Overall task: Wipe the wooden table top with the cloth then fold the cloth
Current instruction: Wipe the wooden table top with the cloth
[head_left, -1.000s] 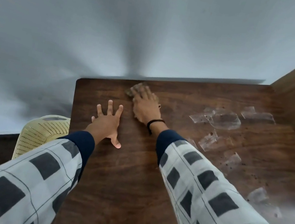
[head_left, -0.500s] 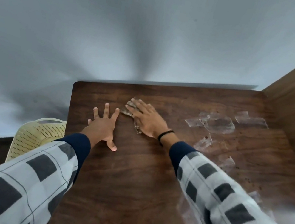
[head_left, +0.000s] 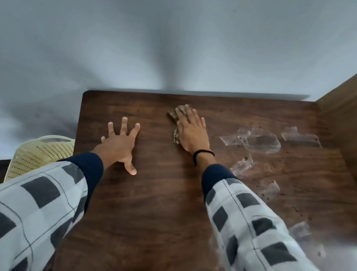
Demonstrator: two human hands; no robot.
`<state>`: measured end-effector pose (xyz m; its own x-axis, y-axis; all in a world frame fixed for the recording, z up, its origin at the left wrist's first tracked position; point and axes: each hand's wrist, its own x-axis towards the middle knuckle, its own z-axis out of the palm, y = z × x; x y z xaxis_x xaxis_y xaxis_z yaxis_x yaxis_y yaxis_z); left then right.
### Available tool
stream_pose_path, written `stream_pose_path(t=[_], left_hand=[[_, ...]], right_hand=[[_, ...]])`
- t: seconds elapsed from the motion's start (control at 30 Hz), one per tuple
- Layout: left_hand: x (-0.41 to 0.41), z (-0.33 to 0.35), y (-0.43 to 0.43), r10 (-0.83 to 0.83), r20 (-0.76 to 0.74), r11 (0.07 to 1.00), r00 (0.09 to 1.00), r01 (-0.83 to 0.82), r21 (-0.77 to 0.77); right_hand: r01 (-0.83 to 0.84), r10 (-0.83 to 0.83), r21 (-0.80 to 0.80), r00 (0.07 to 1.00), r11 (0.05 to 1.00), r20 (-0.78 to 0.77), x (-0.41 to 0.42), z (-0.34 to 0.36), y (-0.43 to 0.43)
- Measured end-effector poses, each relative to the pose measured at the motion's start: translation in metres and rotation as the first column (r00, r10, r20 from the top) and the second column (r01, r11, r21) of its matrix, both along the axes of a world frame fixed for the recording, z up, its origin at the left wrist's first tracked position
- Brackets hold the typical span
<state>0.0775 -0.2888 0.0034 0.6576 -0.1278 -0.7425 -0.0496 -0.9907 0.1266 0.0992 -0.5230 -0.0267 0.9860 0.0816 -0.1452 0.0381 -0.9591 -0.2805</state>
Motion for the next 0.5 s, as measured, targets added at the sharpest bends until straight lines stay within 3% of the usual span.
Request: stream_pose_path(t=[0.1,0.23,0.3,0.43,0.5], left_hand=[[0.0,0.0,0.002,0.003,0.006,1.0,1.0,-0.003,0.005],[-0.001,0.005,-0.001,-0.001,-0.001,1.0,1.0,0.001,0.01],[-0.002,0.009,-0.003,0.0,-0.001,1.0,1.0,0.0,0.008],[-0.004,0.012,-0.003,-0.009,0.005,1.0,1.0,0.008,0.015],[-0.004,0.013,-0.003,-0.011,0.006,1.0,1.0,0.011,0.022]], right_hand=[[0.151,-0.152,0.02,0.987,0.988,0.052,-0.029,-0.006,0.025],[-0.275,0.273,0.004,0.956,0.961,0.104,-0.104,-0.022,0.022],[-0.321,0.324,-0.042,0.941,0.946,0.094,-0.096,-0.017,-0.006],[0.135,-0.135,0.005,0.989,0.991,0.055,-0.079,-0.003,-0.016],[0.238,-0.24,0.044,0.969,0.97,0.063,-0.105,-0.009,0.01]])
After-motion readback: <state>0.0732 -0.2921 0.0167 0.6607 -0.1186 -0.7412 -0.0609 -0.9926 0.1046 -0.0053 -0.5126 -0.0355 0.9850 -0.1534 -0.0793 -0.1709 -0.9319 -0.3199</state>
